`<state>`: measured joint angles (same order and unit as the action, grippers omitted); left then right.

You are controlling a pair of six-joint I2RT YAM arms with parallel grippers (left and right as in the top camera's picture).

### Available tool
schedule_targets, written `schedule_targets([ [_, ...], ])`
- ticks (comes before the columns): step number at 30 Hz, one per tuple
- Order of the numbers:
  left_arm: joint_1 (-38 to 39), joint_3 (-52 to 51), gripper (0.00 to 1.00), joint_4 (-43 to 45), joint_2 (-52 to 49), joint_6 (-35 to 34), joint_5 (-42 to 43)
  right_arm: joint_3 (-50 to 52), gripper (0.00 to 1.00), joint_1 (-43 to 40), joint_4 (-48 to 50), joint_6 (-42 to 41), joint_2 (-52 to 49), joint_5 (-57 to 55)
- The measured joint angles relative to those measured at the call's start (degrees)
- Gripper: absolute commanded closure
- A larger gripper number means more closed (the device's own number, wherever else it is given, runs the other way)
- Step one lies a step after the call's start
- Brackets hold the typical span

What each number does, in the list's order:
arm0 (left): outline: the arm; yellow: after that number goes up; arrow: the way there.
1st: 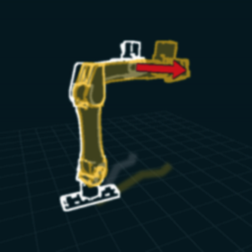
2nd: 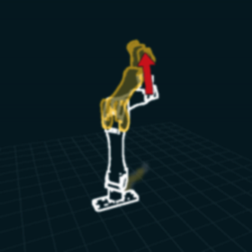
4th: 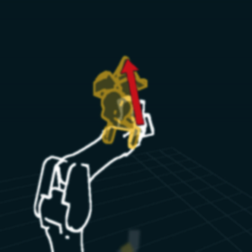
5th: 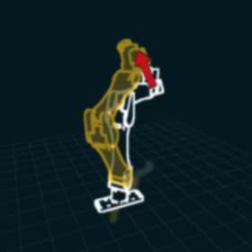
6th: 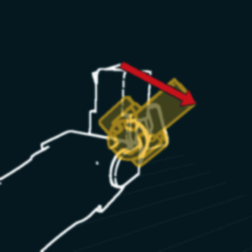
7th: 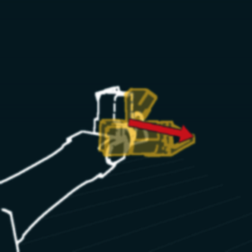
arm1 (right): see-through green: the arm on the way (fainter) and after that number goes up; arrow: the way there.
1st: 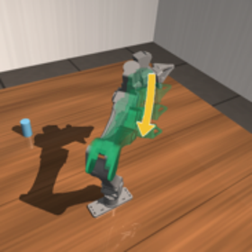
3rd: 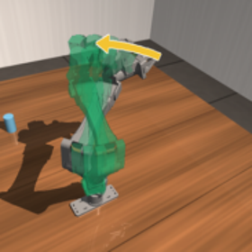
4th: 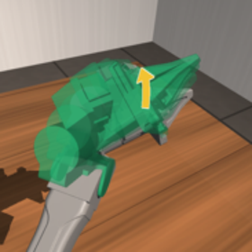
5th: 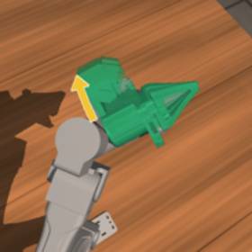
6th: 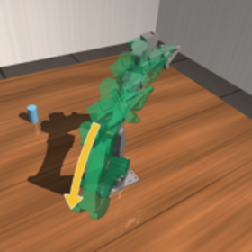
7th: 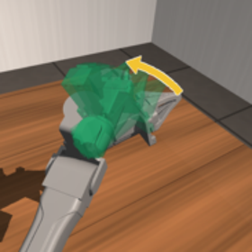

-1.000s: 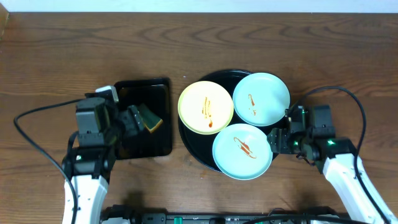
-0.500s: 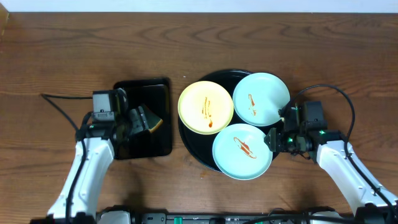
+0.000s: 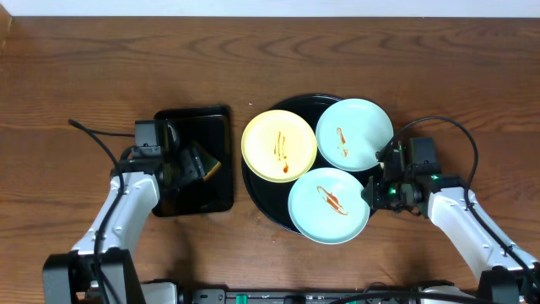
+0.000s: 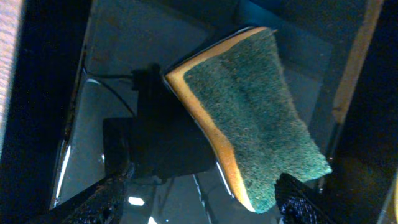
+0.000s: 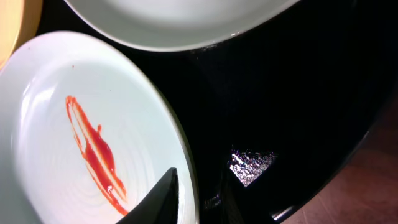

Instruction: Clean dirty plates on tray and stack at the side

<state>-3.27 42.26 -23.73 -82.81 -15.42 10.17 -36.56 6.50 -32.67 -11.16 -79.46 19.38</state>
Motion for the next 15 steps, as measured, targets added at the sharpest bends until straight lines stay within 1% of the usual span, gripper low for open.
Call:
schedule_targets([
  [4, 0.0, 0.0, 0.22, 0.02, -1.01, -0.52, 0.68, 0.0, 0.82, 0.0, -0.61, -0.02, 0.0, 0.02],
  [7, 0.0, 0.0, 0.23, 0.02, -1.16, -0.9, 1.68, 0.0, 0.88, 0.2, -0.7, -0.09, 0.0, 0.04],
  [12, 0.0, 0.0, 0.26, 0.2, -1.16, -1.09, 2.01, 0.0, 0.93, 0.5, -0.72, -0.42, 0.0, 0.17],
  [14, 0.0, 0.0, 0.26, 0.28, -1.16, -1.11, 2.03, 0.0, 0.99, 0.5, -0.72, -0.42, 0.0, 0.17],
  [15, 0.0, 0.0, 0.26, 0.44, -1.16, -1.16, 2.12, 0.0, 0.99, 0.5, -0.72, -0.48, 0.0, 0.15],
])
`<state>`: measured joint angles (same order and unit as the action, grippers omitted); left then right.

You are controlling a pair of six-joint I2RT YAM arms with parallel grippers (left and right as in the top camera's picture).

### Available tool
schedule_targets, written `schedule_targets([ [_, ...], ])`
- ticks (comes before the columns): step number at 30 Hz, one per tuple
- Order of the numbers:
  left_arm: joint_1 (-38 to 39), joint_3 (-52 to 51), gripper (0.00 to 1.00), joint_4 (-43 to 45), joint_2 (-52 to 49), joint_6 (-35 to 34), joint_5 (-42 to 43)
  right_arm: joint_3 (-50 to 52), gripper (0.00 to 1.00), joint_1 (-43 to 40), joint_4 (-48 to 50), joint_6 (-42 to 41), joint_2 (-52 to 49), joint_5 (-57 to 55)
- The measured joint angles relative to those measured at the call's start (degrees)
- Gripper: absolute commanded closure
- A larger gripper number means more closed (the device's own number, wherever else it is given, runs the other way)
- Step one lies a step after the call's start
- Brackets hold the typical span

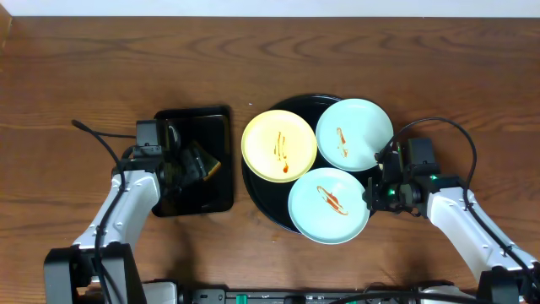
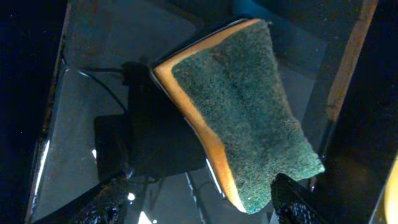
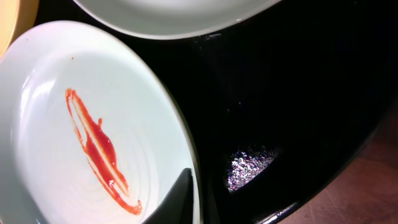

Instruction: Clean dirty plates on tray and stack at the side

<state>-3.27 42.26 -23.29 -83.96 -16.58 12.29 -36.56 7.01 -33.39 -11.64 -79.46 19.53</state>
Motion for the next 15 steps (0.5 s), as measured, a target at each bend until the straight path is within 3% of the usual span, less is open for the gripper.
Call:
schedule_targets([
  [8, 0.0, 0.0, 0.33, 1.81, -1.25, -3.63, 0.46, 0.0, 0.99, 0.0, 0.0, -0.07, 0.0, 0.0],
  [15, 0.0, 0.02, 0.38, 5.57, -1.25, -12.37, 0.72, 0.0, 0.99, 0.0, 0.02, -0.07, 0.0, 0.0],
])
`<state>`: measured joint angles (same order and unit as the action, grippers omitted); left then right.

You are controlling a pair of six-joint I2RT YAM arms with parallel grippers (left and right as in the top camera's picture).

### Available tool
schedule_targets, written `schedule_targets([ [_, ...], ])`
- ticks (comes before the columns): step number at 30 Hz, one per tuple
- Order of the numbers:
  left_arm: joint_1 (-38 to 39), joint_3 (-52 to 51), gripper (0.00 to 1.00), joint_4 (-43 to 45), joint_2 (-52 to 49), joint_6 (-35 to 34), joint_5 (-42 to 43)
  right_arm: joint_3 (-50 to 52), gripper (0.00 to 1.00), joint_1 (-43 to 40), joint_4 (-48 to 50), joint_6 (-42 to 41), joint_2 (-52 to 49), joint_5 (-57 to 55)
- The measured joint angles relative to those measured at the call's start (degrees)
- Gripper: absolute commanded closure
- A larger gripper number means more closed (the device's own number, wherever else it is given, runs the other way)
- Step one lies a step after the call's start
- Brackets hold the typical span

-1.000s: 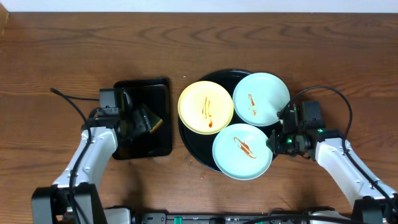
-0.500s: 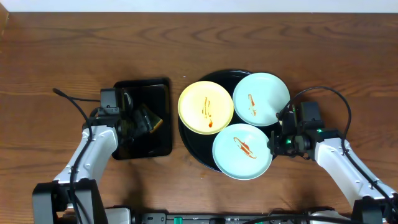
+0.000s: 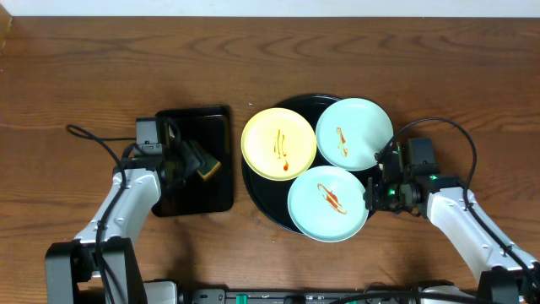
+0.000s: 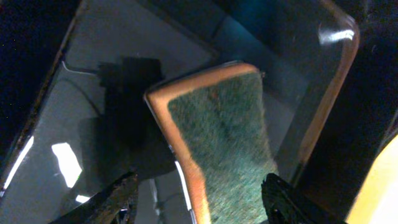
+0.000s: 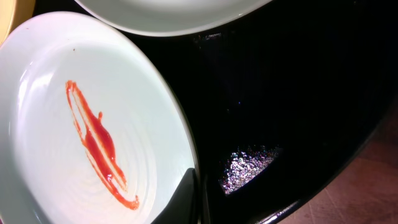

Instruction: Clean dirty plates on tray and stack at the side

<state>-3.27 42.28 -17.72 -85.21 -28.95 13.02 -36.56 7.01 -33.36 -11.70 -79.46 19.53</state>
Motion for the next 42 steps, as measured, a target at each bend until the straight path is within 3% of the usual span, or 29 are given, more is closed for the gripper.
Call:
schedule_targets([
  [13, 8.44, 3.45, 0.37, -2.08, 0.0, -6.03, -9.25, 0.0, 0.99, 0.0, -0.02, -0.02, 0.0, 0.0],
  [31, 8.98, 3.45, 0.38, -0.57, -4.52, -10.1, -14.4, 0.0, 0.99, 0.0, -0.07, -0.07, 0.0, 0.0],
  [33, 9.09, 3.45, 0.49, 0.26, -6.45, -10.25, -14.49, 0.0, 0.99, 0.0, -0.04, -0.07, 0.0, 0.0],
  [40, 9.33, 3.52, 0.72, 1.25, -7.98, -10.62, -14.29, 0.0, 0.99, 0.0, -0.04, -0.07, 0.0, 0.0],
  [42, 9.38, 3.52, 0.87, 1.22, -8.0, -10.73, -14.29, 0.0, 0.99, 0.0, -0.04, -0.07, 0.0, 0.0],
])
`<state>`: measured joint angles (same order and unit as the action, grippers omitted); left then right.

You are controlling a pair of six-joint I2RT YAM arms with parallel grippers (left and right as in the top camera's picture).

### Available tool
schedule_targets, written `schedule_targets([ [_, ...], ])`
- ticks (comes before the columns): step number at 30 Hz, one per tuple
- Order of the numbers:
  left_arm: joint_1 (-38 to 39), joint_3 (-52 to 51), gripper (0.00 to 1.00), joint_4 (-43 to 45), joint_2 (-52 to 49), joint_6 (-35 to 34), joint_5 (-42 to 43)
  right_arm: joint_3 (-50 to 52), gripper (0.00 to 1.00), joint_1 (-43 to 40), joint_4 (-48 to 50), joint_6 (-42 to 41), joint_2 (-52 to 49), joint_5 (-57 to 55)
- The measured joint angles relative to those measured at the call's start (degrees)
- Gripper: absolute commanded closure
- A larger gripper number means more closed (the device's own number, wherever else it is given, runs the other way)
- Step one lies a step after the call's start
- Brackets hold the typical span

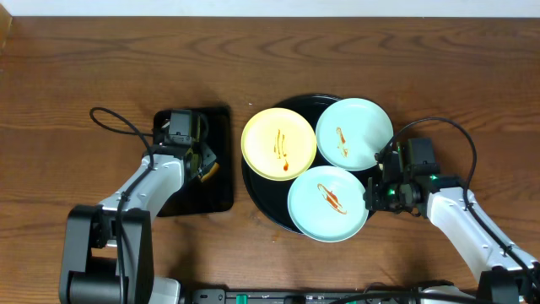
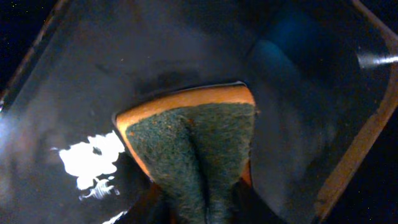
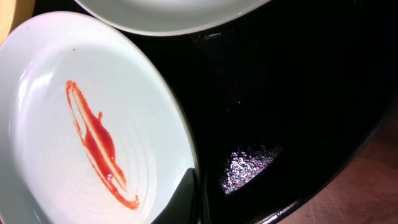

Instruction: Clean dirty plates on tray and stack at the side

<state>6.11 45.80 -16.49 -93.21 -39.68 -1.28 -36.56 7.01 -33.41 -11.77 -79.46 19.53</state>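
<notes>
Three ketchup-streaked plates sit on the round black tray [image 1: 261, 207]: a yellow plate [image 1: 279, 144], a far light-blue plate [image 1: 354, 133] and a near light-blue plate [image 1: 327, 204]. My right gripper [image 1: 372, 192] is shut on the near plate's right rim; its upper finger [image 3: 186, 196] lies on the rim beside the ketchup streak [image 3: 99, 149]. My left gripper [image 1: 201, 160] is shut on the green-and-orange sponge [image 2: 186, 134], which creases between its fingers [image 2: 155, 200] in the black rectangular tray [image 1: 211, 198].
Water glints on the rectangular tray's floor [image 2: 87, 158]. A wet patch shines on the round tray [image 3: 245, 165] near its edge. Brown wooden table [image 1: 270, 59] lies all around, with cables trailing behind both arms.
My left gripper was open around the sponge and is now shut on it, squeezing it. The left wrist has turned and sits further right over the rectangular tray. The right gripper has not moved.
My left gripper hung open over the sponge in the rectangular tray while my right jaws straddled the near blue plate's rim with a gap. The right jaws then stood shut on that rim. Now the left gripper pinches the sponge.
</notes>
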Motion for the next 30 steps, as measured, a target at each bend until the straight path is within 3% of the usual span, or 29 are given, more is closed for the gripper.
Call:
schedule_targets([
  [1, 0.0, 0.0, 0.92, -0.02, 0.0, -0.11, 0.0, 0.0, 0.99, 0.0, -0.02, 0.0, 0.0, 0.0],
  [10, 0.0, 0.07, 0.93, -0.22, 0.02, 4.63, -0.02, 0.0, 0.99, 0.0, -0.02, 0.0, 0.0, 0.0],
  [16, 0.0, 0.52, 0.92, -0.98, 1.03, 20.83, -0.09, 0.0, 0.99, 0.0, 0.0, 0.0, 0.0, 0.0],
  [18, 0.0, 0.59, 0.49, -1.77, 1.92, 28.85, -0.2, 0.0, 0.99, 0.0, 0.0, 0.0, 0.0, 0.0],
  [20, 0.0, 0.74, 0.32, -2.97, 2.38, 34.53, -0.24, 0.0, 0.99, 0.0, 0.0, -0.02, 0.0, 0.0],
  [24, 0.0, 0.83, 0.31, -3.48, 2.47, 39.69, -0.24, 0.0, 0.99, 0.0, 0.0, 0.0, 0.0, 0.0],
  [30, 0.0, 0.83, 0.31, -3.48, 2.47, 40.85, -0.24, 0.0, 0.99, 0.0, -0.02, 0.0, 0.0, -0.02],
])
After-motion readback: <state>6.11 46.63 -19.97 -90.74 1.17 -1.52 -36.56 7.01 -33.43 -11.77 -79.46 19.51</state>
